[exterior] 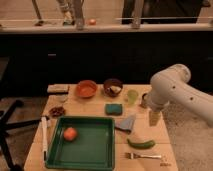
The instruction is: Wipe red bowl with sponge
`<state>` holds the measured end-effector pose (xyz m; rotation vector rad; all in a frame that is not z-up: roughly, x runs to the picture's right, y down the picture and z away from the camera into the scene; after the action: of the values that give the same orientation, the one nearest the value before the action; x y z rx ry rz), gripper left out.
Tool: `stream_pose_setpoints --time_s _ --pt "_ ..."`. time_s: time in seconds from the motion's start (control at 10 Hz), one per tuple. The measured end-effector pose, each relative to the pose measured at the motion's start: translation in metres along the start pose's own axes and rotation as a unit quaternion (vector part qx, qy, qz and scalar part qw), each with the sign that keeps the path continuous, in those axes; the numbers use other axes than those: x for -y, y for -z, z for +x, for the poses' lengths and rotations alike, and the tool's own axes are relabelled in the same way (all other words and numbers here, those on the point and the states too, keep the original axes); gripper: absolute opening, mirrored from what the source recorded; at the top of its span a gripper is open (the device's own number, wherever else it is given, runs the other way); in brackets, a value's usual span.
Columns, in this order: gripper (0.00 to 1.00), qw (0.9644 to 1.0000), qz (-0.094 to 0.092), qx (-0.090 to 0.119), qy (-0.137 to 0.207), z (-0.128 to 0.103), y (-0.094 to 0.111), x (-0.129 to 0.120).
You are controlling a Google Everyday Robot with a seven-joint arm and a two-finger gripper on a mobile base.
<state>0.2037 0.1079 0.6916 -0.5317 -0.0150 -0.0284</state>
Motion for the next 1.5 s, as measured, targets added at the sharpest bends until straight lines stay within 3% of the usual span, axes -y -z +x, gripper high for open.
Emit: stream_pose_setpoints --time_s 0.2,0.4,0.8,0.9,1.1,1.5 --pt "0.8 0.9997 0.009 -0.006 0.02 -0.023 -0.011 0.01" --pt "0.8 0.9994 0.012 -0.009 0.032 -0.032 -0.034 0.028" --pt "0.8 0.9993 -0.003 -0.023 0.028 -0.04 -0.081 0.052" --pt "0.8 0.9992 -0.007 -0.024 0.029 -0.053 -0.092 0.058" --pt "0.8 0.999 -0.014 -0.026 0.034 -0.064 -0.095 0.06" --pt "0.8 0.999 -0.016 -0.028 0.033 -0.061 -0.095 0.059"
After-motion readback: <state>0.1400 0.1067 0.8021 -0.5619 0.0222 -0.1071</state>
